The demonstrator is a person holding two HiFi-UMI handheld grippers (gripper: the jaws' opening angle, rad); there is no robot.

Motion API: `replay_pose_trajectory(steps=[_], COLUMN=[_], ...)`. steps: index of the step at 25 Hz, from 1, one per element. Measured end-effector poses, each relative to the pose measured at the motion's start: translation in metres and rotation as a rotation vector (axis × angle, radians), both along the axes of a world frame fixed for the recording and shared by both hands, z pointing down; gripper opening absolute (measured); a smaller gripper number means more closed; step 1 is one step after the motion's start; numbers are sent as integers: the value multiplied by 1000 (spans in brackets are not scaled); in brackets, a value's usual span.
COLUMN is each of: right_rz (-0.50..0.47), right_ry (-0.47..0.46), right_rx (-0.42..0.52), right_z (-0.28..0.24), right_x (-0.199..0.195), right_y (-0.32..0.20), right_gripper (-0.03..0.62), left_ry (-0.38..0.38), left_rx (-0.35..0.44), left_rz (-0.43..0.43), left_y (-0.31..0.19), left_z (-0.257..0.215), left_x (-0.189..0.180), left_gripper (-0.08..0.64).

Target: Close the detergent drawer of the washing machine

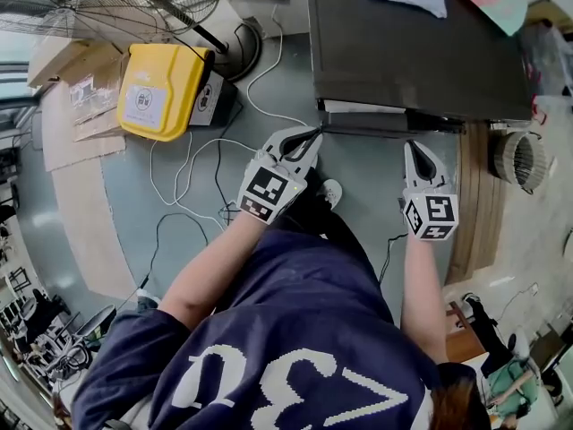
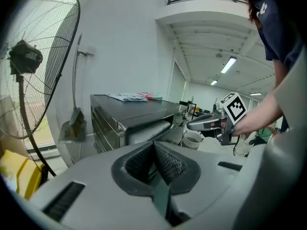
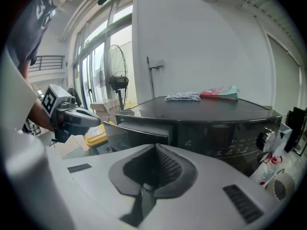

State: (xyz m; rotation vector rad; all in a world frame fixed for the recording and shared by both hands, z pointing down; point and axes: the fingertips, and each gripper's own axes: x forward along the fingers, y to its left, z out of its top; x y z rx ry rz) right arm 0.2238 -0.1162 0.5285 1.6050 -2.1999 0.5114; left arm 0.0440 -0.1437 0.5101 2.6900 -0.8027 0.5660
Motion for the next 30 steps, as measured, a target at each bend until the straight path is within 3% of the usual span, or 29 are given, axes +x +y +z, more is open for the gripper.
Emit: replay_pose_trajectory(steps=[10,18,22,24,28,30], right_rz=[65,85,104,97,93,97], right_ry=[31,11,6,15,12,6], right_rx=[7,1,-14,-16,-14,-15], right_z=[6,6,6,6,6,7], right_x=[-1,-3,-2,-1,3,2], right_y=[-10,-14,-32,-44,-51,-51], right_gripper=[17,17,17,17,15,17], left_ry=[76,-2,-66,-58,-71,-64], left_rx=[-15,68,38,34,58,38], left_rz=[25,40,-74,-111,-27,-46], left_y=[-3,-5,-22,-36,-42,-41], left_z=[-1,-3,15,16,11,13], left_x=[25,33,16,9,28,30], left_gripper=[18,17,17,17,17,17])
